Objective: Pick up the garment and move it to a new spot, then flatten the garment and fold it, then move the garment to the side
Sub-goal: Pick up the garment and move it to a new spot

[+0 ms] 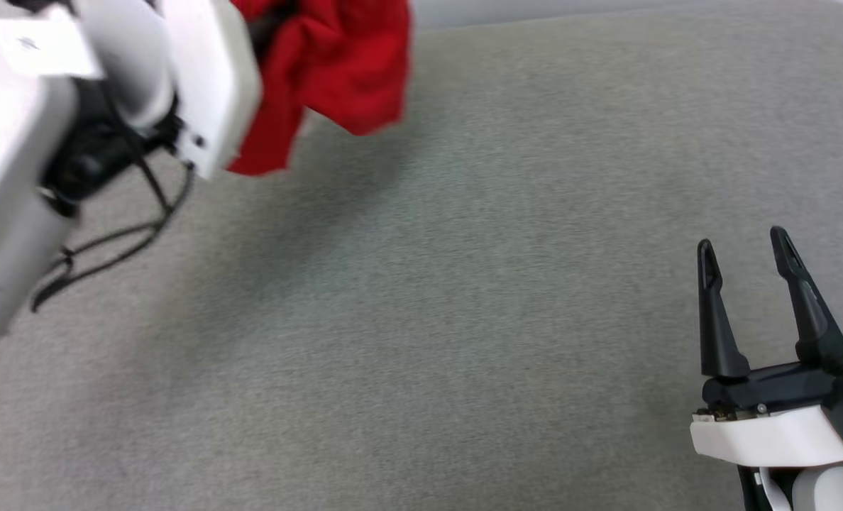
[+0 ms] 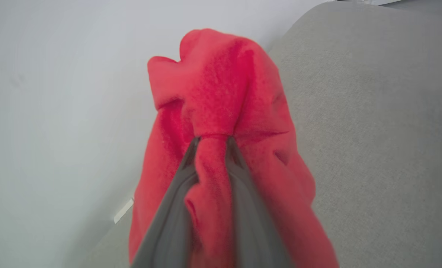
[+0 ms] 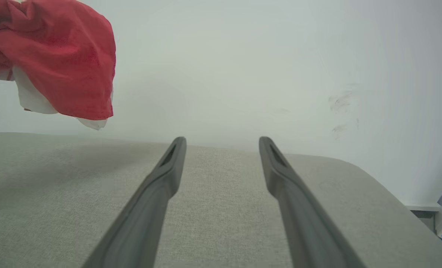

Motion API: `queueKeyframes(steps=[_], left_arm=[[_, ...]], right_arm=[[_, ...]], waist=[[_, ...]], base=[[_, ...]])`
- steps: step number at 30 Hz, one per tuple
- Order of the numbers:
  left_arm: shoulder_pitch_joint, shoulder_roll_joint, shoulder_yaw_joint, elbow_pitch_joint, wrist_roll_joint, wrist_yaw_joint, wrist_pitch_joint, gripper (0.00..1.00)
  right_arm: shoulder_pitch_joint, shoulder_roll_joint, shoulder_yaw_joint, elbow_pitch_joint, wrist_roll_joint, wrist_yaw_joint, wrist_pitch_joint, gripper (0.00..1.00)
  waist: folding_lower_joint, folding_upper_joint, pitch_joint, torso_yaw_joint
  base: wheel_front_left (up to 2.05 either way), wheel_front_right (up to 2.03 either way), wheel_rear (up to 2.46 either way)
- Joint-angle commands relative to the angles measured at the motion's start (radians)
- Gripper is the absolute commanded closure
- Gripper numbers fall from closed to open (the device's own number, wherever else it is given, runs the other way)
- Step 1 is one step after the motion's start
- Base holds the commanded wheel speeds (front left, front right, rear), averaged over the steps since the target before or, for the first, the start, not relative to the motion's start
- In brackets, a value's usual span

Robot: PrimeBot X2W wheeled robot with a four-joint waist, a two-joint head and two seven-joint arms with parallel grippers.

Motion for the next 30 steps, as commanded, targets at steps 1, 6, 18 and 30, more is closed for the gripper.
queueKeyframes(steps=[1, 6, 18, 30], left_arm=[[0.024, -0.024, -0.033, -0.017, 0.000, 0.000, -0.020, 1.00], [0.079, -0.080, -0.158, -0.059, -0.028, 0.000, -0.056, 1.00], [0.257, -0.162, -0.396, 0.022, -0.040, 0.000, -0.148, 1.00], [0.386, -0.250, -0.390, 0.127, 0.015, 0.005, -0.292, 0.00]], right_arm=[[0.012, 0.003, -0.002, 0.001, 0.008, 0.000, -0.002, 0.00], [0.018, 0.003, -0.005, 0.003, 0.024, 0.000, -0.002, 0.00], [0.007, 0.002, -0.001, 0.009, 0.039, 0.000, -0.002, 0.00], [0.031, 0.002, -0.009, 0.024, 0.021, 0.000, -0.002, 0.00]], waist=[[0.0001, 0.0000, -0.015, -0.045], [0.0001, 0.0000, -0.010, -0.079], [0.0001, 0.0000, 0.021, -0.099], [0.0001, 0.0000, -0.020, -0.065]], base=[[0.00, 0.00, 0.00], [0.00, 0.00, 0.00], [0.00, 0.00, 0.00], [0.00, 0.00, 0.00]])
